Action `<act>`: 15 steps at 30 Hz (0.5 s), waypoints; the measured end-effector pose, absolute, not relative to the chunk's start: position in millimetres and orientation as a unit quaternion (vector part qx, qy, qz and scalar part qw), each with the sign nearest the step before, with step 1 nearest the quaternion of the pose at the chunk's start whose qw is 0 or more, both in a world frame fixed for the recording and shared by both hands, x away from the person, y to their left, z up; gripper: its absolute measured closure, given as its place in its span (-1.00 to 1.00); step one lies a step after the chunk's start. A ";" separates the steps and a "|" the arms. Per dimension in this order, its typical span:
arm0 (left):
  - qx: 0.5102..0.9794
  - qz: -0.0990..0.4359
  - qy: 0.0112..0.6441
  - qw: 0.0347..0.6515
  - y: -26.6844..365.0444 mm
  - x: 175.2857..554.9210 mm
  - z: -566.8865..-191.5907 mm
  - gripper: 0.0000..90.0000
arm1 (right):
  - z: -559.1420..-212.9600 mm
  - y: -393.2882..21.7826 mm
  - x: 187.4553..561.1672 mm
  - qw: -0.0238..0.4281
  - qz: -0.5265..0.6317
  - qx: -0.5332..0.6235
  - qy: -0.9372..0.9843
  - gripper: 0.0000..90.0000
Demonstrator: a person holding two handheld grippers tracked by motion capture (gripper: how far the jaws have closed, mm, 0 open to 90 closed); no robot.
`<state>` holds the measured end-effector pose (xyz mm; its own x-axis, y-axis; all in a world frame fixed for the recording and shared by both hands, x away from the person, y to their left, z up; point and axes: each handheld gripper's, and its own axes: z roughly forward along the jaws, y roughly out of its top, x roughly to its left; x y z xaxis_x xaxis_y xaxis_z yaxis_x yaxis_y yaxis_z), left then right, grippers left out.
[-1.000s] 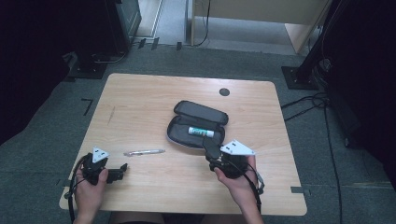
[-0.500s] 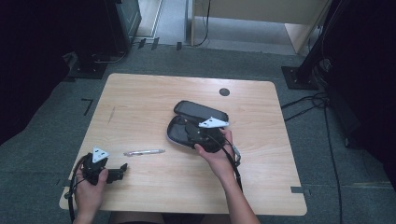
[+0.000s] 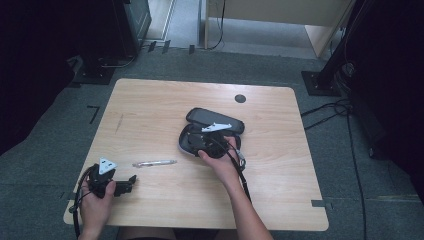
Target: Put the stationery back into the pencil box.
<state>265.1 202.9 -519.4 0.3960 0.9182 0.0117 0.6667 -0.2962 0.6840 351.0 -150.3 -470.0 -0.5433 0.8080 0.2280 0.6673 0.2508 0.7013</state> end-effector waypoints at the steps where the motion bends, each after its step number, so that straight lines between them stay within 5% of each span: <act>1: 0.778 0.207 0.509 0.304 203.0 265.1 -519.4 -1.00 | -470.5 -149.9 352.1 0.085 0.390 0.475 0.784 -0.08; 15: 0.778 0.207 0.509 0.304 203.0 265.1 -519.4 -1.00 | -476.2 -147.3 358.6 0.066 0.372 0.511 0.772 -0.09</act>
